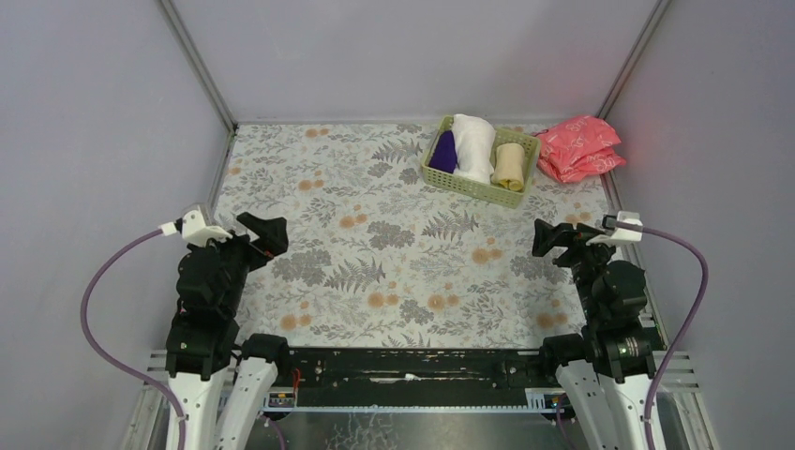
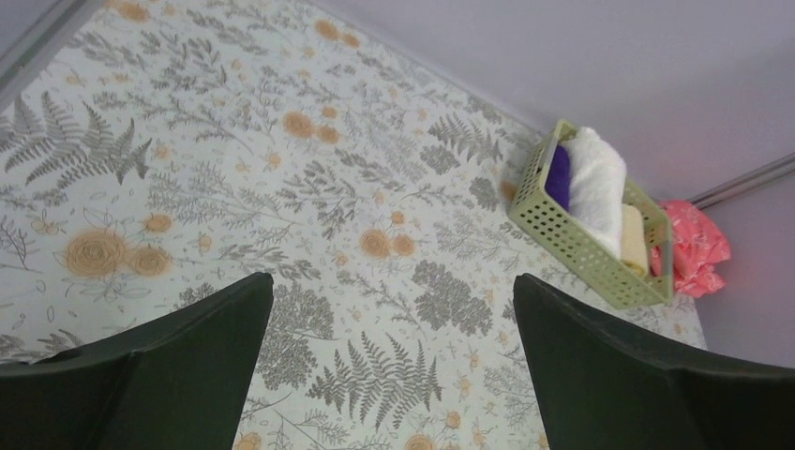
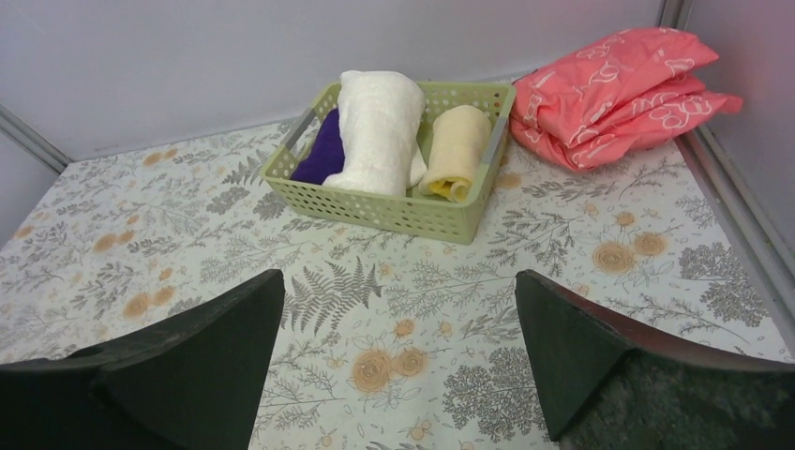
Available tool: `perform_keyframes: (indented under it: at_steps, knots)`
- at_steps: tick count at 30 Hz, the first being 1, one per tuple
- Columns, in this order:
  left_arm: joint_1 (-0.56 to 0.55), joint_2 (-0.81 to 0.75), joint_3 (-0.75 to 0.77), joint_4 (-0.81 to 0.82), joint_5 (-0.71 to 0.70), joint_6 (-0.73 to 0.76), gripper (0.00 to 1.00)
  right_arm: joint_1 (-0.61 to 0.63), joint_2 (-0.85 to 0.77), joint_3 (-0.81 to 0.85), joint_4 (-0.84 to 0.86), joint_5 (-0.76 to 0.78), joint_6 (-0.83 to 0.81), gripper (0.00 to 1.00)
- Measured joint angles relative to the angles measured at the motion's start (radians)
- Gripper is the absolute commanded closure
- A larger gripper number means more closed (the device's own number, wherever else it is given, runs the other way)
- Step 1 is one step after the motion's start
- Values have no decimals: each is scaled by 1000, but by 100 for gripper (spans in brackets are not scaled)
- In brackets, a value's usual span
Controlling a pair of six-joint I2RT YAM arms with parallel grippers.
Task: Roll the towels
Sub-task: Reset both arms
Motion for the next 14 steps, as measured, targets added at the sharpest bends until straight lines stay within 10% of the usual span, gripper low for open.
perform_keyframes:
  at_steps: [14]
  knots:
    - [0, 47, -89, 22, 1, -4, 0, 39, -50, -102, 69, 22, -3, 1]
